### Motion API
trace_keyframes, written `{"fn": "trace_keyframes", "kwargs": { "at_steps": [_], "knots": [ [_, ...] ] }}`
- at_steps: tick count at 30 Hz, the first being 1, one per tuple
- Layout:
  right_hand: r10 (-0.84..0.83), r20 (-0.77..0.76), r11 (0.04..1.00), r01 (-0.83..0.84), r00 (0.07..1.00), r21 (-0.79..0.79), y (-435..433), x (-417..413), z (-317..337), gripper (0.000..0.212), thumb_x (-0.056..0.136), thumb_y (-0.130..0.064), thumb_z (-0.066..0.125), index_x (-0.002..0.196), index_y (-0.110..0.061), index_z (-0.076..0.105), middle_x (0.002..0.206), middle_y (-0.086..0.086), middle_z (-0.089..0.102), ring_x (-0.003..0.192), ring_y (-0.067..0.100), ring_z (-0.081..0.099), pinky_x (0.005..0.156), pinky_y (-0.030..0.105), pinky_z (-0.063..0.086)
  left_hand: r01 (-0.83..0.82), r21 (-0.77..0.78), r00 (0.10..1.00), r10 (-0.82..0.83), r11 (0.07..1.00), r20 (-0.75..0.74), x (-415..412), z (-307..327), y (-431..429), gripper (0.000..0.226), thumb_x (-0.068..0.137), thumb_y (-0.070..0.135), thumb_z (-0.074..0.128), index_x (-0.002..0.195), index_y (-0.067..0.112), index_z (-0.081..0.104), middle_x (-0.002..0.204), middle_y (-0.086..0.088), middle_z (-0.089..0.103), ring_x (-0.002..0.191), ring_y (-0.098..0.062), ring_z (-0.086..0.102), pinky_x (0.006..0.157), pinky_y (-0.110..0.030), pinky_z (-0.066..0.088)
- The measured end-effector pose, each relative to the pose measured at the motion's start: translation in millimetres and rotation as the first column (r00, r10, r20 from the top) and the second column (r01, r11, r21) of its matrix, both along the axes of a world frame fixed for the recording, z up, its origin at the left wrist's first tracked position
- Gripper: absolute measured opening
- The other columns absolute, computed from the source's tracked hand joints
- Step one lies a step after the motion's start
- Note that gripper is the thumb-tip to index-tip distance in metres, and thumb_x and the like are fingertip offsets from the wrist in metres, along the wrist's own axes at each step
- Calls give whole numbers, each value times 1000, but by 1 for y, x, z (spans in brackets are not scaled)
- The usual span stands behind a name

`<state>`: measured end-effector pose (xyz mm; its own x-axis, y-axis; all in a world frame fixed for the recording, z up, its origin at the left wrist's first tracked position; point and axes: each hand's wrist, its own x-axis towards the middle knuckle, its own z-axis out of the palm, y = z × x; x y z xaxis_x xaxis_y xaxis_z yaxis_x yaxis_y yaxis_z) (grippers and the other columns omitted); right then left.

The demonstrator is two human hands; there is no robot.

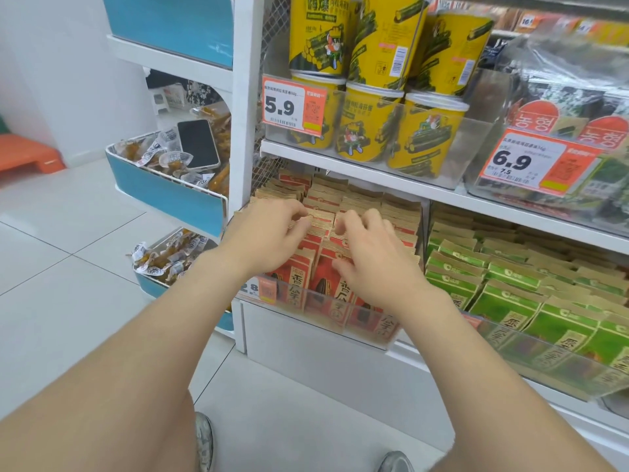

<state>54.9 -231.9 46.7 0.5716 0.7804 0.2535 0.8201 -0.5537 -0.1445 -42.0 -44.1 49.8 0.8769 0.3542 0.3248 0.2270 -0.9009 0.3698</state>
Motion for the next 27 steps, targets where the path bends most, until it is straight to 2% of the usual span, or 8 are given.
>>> {"fn": "trace_keyframes", "kwargs": {
  "at_steps": [4,7,11,14,16,20,24,27],
  "knots": [
    [55,-48,992,-60,997,-108,-7,7,4,38,103,-58,61,124,-26,55,88,-12,59,90,23,62,54,31,34,-23,53,986,32,998,-162,3,3,-8,62,94,25,57,155,37,50,147,1,66,131,-31,62,98,-47,56],
    [118,-9,976,-118,993,-183,-10,17,4,36,103,-59,59,95,-25,56,76,-9,58,77,24,60,52,32,33,29,-32,964,-36,999,-264,5,8,-11,73,90,13,59,160,30,46,153,-3,58,138,-29,55,106,-47,53],
    [104,9,978,-100,995,-184,-12,28,7,52,99,-64,63,72,-23,44,67,-6,53,67,19,54,51,32,30,8,-123,963,-41,992,-267,9,7,-9,56,90,10,62,145,23,62,144,-4,57,132,-24,55,104,-40,51],
    [135,-88,966,-151,987,-208,-10,23,5,55,95,-67,67,70,-21,52,63,-3,52,62,20,53,52,35,40,-11,-129,980,-15,992,-200,13,2,-6,30,98,10,61,120,18,79,128,-2,72,114,-21,64,90,-31,52],
    [161,-103,951,-182,982,-248,-10,19,3,54,95,-69,66,75,-19,63,62,-1,55,60,21,55,57,39,52,-14,-93,987,-1,996,-158,14,-1,-7,25,101,9,60,109,17,82,118,-1,76,109,-22,67,88,-29,50],
    [140,-101,966,-158,985,-206,-13,12,5,57,95,-73,60,74,-20,63,60,-2,57,59,20,58,56,40,53,-72,-13,997,71,997,-42,11,0,-13,23,108,16,59,117,24,79,119,0,75,111,-25,67,90,-36,55],
    [65,-105,996,-71,992,-59,-15,4,14,54,93,-74,54,91,-25,76,68,-5,70,72,15,67,64,38,59,-88,40,971,77,995,224,5,3,-16,22,112,20,52,119,23,72,119,0,65,111,-29,59,93,-52,54],
    [31,-127,984,-8,991,176,-16,2,17,35,100,-57,55,114,-32,75,82,-13,74,80,12,69,75,40,61,-59,128,869,-12,990,494,-1,11,-23,23,113,19,48,116,20,70,122,3,63,110,-28,46,96,-34,39]
  ]
}}
